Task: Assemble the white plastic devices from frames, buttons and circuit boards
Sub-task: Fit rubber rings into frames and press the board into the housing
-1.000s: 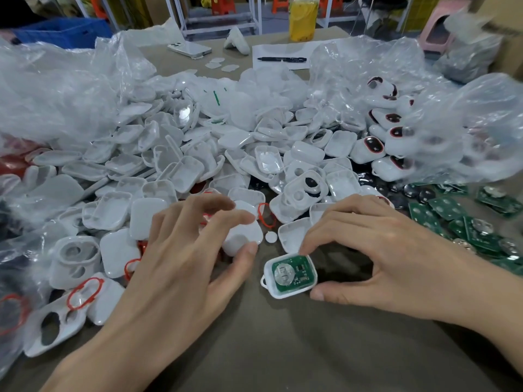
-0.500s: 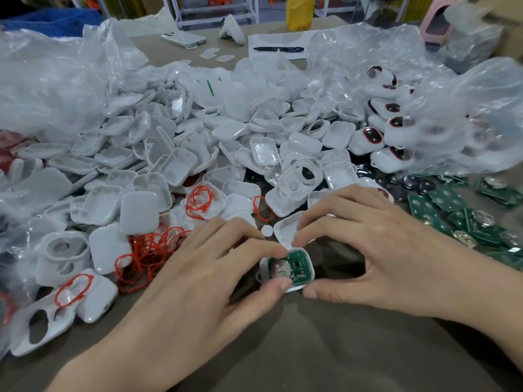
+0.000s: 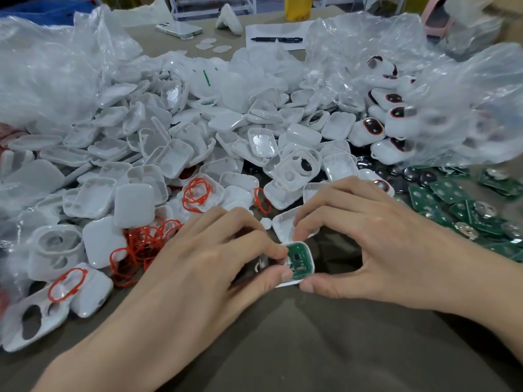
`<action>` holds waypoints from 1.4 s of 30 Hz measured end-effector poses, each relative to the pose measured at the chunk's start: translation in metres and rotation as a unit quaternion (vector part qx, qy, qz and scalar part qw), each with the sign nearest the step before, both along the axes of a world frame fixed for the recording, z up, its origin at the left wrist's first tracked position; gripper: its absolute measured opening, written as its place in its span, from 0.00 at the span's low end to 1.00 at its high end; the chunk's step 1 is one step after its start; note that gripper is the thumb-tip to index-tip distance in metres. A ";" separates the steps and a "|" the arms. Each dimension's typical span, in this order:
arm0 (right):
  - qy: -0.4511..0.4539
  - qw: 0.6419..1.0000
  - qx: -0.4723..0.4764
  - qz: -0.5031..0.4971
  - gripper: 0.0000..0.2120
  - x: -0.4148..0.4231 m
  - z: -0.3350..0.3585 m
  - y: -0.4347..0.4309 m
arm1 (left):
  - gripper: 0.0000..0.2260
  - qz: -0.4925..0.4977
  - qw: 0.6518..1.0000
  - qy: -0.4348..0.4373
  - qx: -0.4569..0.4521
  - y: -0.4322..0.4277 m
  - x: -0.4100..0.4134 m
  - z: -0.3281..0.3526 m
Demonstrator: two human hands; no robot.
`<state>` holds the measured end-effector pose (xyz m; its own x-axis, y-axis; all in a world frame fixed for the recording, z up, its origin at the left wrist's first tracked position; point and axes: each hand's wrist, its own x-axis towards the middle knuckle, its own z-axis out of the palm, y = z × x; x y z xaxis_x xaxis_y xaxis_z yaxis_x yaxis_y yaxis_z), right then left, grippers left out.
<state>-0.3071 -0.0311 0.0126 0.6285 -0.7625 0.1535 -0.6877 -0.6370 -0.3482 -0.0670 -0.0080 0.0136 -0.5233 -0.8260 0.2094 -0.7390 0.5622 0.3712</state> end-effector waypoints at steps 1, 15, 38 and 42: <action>-0.001 1.000 0.001 -0.001 0.19 0.000 0.000 0.000 | 0.14 -0.003 1.000 0.001 0.005 0.000 0.000 0.000; -0.076 0.995 -0.061 -0.005 0.19 0.004 0.002 0.000 | 0.13 0.088 0.977 0.195 -0.010 0.005 0.006 0.005; -0.419 0.860 0.279 -0.081 0.05 0.036 0.005 0.008 | 0.10 0.056 0.882 0.408 0.229 0.000 -0.007 0.001; -0.443 0.844 0.291 -0.081 0.03 0.037 0.006 0.007 | 0.10 0.054 0.870 0.425 0.243 0.001 -0.008 0.002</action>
<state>-0.2704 -0.0238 0.0188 0.3439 -0.9357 0.0792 -0.0539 -0.1038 -0.9931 -0.0747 -0.0068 0.0158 -0.2642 -0.9598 0.0949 -0.1188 0.1300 0.9844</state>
